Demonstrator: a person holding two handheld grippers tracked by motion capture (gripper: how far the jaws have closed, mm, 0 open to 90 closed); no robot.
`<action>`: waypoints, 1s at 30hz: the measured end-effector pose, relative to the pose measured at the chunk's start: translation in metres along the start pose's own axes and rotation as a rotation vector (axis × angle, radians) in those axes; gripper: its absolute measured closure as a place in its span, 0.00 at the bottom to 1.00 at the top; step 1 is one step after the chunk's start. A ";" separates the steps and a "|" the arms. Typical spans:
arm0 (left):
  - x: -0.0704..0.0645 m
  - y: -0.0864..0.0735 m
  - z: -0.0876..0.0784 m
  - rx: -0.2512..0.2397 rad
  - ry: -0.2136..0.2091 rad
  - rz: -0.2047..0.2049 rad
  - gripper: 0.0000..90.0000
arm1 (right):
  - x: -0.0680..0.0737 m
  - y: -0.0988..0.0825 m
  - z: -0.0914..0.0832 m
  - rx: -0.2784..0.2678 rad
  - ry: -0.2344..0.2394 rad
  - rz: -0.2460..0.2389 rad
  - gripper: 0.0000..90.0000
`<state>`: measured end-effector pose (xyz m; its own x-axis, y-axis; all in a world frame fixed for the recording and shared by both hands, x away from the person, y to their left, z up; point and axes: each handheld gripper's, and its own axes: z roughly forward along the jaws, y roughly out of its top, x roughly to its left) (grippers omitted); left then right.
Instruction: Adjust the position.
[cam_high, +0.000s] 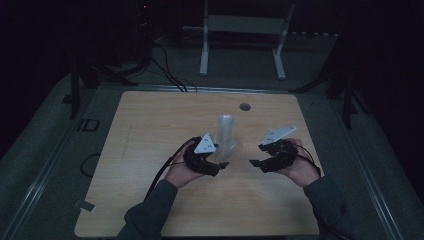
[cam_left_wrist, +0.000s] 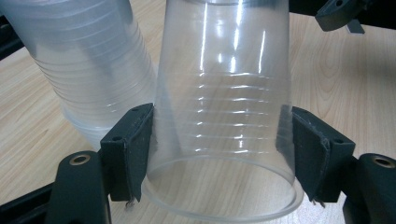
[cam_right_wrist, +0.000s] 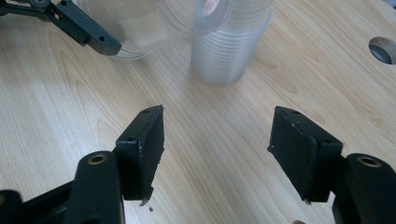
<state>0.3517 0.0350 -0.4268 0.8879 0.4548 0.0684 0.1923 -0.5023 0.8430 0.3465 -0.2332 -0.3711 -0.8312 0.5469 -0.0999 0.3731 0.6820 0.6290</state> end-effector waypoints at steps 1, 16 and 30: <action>0.000 0.000 0.000 0.002 0.001 0.002 0.32 | 0.000 0.000 0.000 0.002 0.000 -0.004 0.39; -0.005 0.001 0.004 0.046 0.001 0.056 0.33 | 0.003 0.004 -0.001 0.035 -0.001 -0.047 0.39; -0.009 0.000 0.008 0.091 -0.008 0.105 0.33 | 0.012 0.013 0.004 0.126 0.001 -0.173 0.39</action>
<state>0.3468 0.0247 -0.4318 0.9084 0.3904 0.1494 0.1346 -0.6116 0.7796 0.3426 -0.2161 -0.3674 -0.8879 0.4157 -0.1972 0.2729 0.8209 0.5015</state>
